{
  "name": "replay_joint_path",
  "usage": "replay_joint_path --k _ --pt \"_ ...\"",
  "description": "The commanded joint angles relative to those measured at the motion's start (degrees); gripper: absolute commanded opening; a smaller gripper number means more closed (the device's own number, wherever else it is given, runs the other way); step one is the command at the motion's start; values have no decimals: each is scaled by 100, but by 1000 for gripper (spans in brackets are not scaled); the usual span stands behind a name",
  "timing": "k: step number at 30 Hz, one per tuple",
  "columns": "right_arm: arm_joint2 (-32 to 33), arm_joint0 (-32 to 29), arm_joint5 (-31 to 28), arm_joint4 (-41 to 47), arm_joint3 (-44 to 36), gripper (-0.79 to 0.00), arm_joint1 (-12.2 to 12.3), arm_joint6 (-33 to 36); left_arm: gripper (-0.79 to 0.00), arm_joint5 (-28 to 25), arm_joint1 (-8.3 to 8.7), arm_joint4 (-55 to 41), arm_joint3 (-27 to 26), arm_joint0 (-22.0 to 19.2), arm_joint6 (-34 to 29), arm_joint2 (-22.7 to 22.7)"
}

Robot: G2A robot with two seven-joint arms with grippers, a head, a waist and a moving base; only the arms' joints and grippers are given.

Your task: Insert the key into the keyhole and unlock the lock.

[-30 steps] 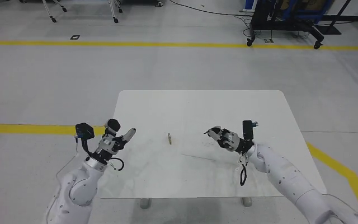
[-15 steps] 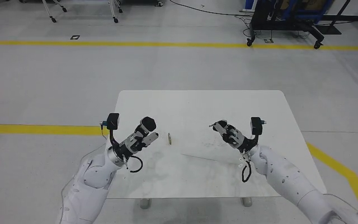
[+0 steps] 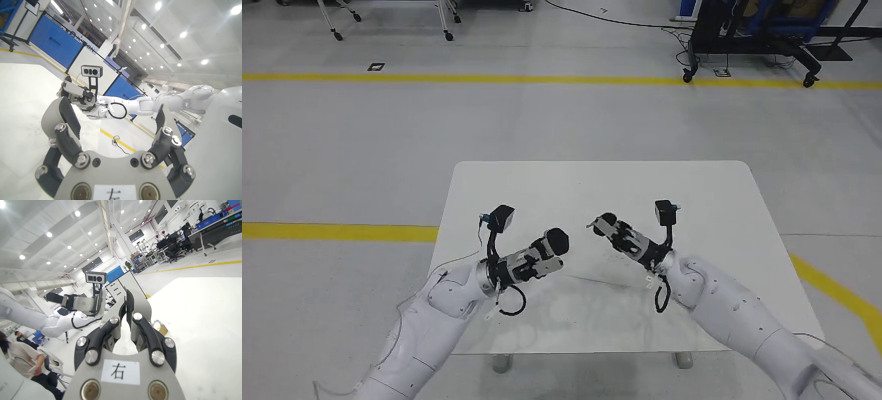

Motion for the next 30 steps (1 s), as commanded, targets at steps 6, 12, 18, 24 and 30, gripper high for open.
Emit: replay_joint_path --k 6,12,18,24,30 --pt "78 50 0 1453 -196 -785 14 1113 0 10 -117 232 304 -468 -182 263" --pt "413 -123 0 1653 -299 -785 46 1413 -111 10 -92 469 283 -272 359 -123" --pt "529 -296 0 1978 -568 -785 17 2033 -231 10 -75 542 245 -158 433 -249" --pt "494 -237 0 2578 -446 -785 -138 2818 -376 10 -108 919 414 -259 594 -205" --pt "626 -206 0 3046 -314 -785 -301 3493 -434 10 -147 1260 593 -340 854 -124"
